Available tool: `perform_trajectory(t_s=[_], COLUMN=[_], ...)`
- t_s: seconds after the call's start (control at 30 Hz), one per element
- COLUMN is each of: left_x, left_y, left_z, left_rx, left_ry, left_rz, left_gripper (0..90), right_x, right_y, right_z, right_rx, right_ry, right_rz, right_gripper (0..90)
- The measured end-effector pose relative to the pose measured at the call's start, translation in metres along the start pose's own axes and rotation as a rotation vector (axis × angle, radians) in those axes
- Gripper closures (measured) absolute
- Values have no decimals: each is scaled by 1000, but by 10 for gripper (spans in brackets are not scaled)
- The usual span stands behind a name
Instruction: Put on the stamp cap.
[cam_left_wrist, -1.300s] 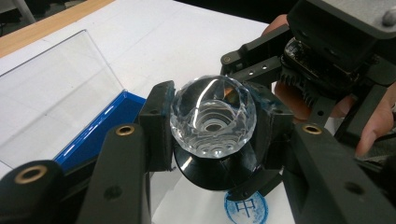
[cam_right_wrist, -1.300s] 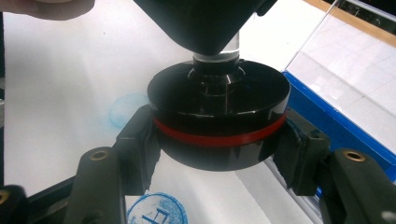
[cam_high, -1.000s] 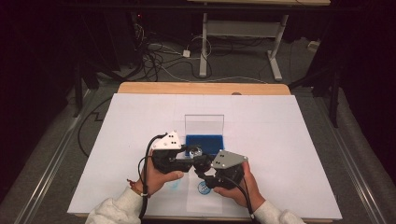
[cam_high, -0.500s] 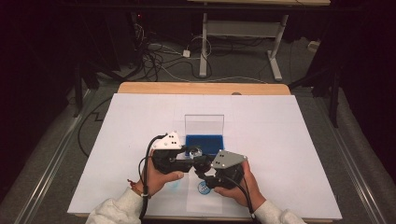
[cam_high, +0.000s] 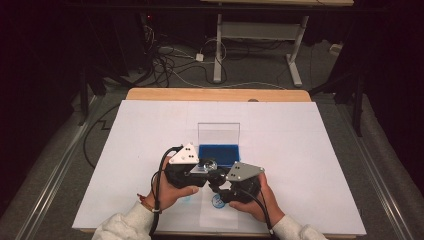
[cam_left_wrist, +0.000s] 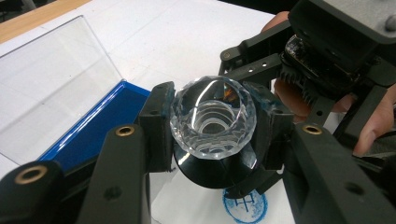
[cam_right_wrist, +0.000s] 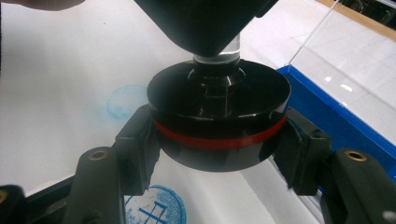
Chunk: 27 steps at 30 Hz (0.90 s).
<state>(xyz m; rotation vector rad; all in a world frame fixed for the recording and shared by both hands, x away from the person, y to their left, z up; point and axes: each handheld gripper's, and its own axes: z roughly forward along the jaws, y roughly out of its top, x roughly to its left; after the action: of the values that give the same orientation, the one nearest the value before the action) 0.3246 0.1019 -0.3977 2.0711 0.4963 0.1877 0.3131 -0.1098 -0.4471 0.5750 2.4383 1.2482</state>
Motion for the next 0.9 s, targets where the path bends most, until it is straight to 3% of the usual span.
perform_trajectory(t_s=[0.27, 0.5, 0.9], left_x=[-8, -8, -6], left_y=[2, 3, 4], left_z=[1, -3, -9], left_rx=[6, -23, -30], left_ry=[34, 51, 47], left_rz=[51, 55, 56], left_gripper=[547, 547, 547], right_x=[1, -2, -5], right_y=[0, -1, -4], right_z=[0, -2, -3], right_rx=[-3, 4, 12], right_ry=[-5, -34, -38], right_rz=[-2, 1, 2], right_gripper=[383, 385, 372])
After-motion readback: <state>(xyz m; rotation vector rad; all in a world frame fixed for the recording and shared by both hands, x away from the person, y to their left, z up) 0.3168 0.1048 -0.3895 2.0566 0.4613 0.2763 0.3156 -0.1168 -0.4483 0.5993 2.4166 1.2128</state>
